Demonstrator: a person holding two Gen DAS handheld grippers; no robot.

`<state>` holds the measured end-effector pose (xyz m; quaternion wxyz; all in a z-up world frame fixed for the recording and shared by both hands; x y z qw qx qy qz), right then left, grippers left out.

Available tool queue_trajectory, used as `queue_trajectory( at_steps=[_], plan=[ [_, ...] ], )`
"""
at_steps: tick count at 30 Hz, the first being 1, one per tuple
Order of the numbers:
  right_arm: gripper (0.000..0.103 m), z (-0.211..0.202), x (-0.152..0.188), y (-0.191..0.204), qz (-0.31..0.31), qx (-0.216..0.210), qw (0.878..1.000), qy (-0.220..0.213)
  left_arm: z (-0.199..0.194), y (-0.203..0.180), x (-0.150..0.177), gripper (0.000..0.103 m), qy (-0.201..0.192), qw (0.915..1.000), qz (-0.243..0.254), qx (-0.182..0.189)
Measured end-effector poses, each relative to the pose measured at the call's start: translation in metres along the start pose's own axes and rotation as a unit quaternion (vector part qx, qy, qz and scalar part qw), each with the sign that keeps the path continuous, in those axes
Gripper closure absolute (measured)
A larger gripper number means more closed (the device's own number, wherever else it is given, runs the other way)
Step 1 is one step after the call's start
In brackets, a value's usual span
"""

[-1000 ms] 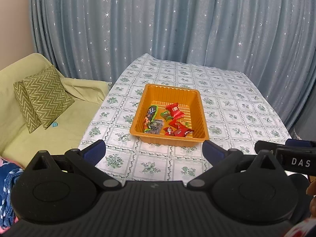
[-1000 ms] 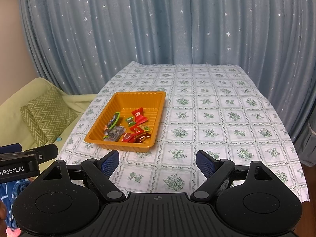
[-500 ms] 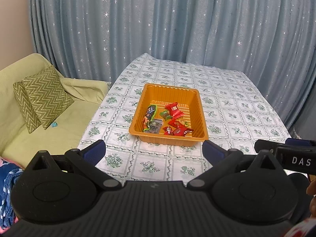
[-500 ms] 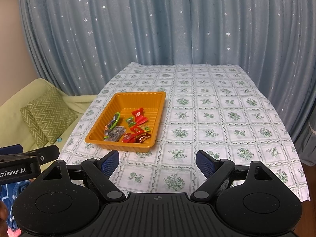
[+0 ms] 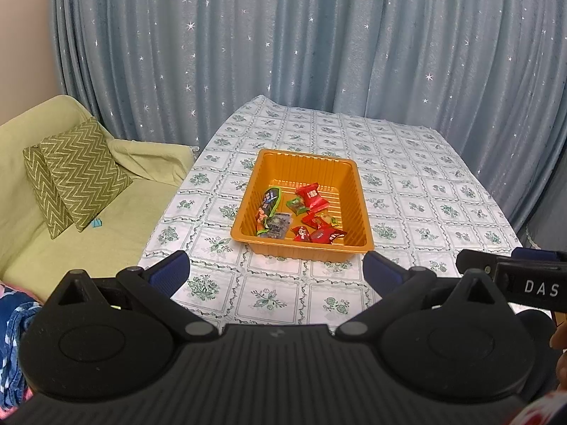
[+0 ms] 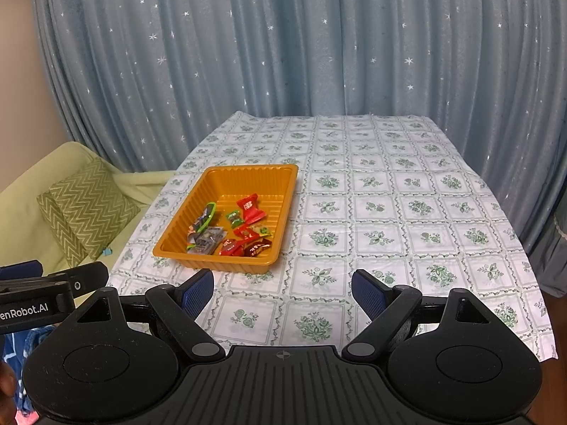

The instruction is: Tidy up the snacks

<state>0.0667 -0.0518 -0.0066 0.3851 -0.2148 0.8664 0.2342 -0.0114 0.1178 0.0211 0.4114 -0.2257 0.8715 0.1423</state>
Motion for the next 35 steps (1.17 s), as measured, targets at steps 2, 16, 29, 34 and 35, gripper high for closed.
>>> queue_trajectory(
  at_steps=[2, 16, 29, 34, 35],
  plan=[
    [0.018, -0.0002, -0.0003, 0.0002, -0.001, 0.0, 1.0, 0.001, 0.0005, 0.0, 0.001, 0.0, 0.001, 1.0, 0.0, 0.0],
    [0.018, 0.0008, 0.0016, 0.0, 0.001, -0.002, 1.0, 0.002, 0.0021, 0.0013, 0.0017, 0.0, 0.003, 1.0, -0.002, 0.002],
    [0.018, 0.0017, 0.0035, 0.0, 0.003, -0.001, 1.0, 0.003, 0.003, 0.0005, 0.0029, 0.0, 0.002, 1.0, -0.001, 0.003],
    [0.018, 0.0018, 0.0036, 0.0002, 0.004, -0.002, 1.0, 0.003, 0.0033, -0.0001, 0.0042, 0.0, -0.003, 1.0, -0.005, 0.007],
    [0.018, 0.0029, 0.0046, 0.0001, 0.004, -0.002, 1.0, 0.003, 0.0039, -0.0005, 0.0045, 0.0, -0.003, 1.0, -0.004, 0.008]
  ],
)
Point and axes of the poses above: each gripper's, at about its wrist camera, not at the fingertips, and z roughly the way its jaws point, y to its left, x to its underside, the point moved 8 cm from there along z, roughly the way its jaws point, and after that the axes turned 10 degrees about -x, right-handed, at the moved point
